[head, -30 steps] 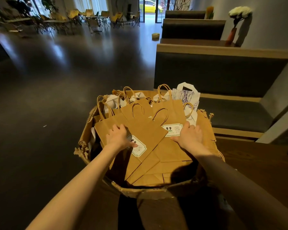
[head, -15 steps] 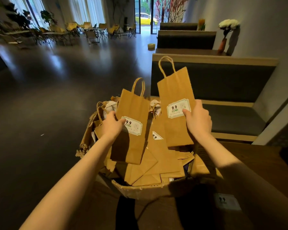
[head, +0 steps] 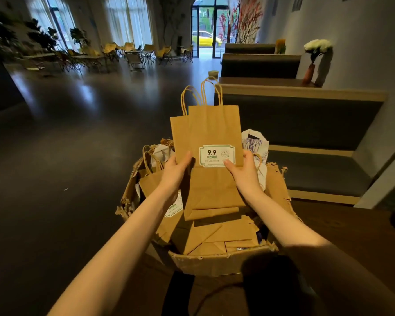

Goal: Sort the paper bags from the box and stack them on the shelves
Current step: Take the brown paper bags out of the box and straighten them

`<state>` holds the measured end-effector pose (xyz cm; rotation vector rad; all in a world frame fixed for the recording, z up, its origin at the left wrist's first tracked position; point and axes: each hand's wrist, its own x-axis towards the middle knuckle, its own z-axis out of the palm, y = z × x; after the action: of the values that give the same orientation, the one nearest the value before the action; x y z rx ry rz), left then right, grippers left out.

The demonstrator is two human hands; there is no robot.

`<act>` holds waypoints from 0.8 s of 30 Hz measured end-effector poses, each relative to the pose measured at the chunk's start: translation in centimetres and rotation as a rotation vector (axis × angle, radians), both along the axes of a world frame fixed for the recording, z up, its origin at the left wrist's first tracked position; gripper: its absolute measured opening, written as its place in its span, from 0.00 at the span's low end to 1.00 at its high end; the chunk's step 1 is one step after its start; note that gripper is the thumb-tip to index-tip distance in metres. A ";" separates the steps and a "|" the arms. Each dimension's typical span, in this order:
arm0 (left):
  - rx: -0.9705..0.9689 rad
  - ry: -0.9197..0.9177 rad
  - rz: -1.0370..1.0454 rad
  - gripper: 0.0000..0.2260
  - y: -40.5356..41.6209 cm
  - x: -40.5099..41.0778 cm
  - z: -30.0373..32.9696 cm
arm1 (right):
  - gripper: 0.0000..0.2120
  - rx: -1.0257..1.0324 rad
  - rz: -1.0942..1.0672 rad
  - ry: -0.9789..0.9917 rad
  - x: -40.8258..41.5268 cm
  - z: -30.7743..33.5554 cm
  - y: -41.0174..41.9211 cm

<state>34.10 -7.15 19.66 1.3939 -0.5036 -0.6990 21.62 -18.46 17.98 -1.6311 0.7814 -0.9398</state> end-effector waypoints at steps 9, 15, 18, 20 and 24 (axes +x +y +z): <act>0.033 -0.190 0.229 0.16 2.9 3.1 -0.2 | 0.11 -0.198 0.100 0.361 1.8 -1.9 -2.4; 0.022 -0.124 0.349 0.15 4.3 4.9 -1.5 | 0.23 -0.478 0.367 0.940 2.9 -5.6 -2.2; 0.022 -0.113 0.362 0.15 4.5 5.1 -1.8 | 0.32 -0.583 0.409 1.102 3.3 -6.3 -1.4; 0.024 -0.107 0.369 0.16 4.6 5.1 -1.9 | 0.36 -0.641 0.422 1.150 3.3 -6.3 -0.9; 0.030 -0.091 0.366 0.16 4.7 5.2 -2.2 | 0.37 -0.694 0.451 1.239 3.5 -6.2 -0.2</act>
<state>39.30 -2.48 17.49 1.5001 -0.2966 -0.3489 25.14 -18.64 11.79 -2.8793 0.8182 0.3018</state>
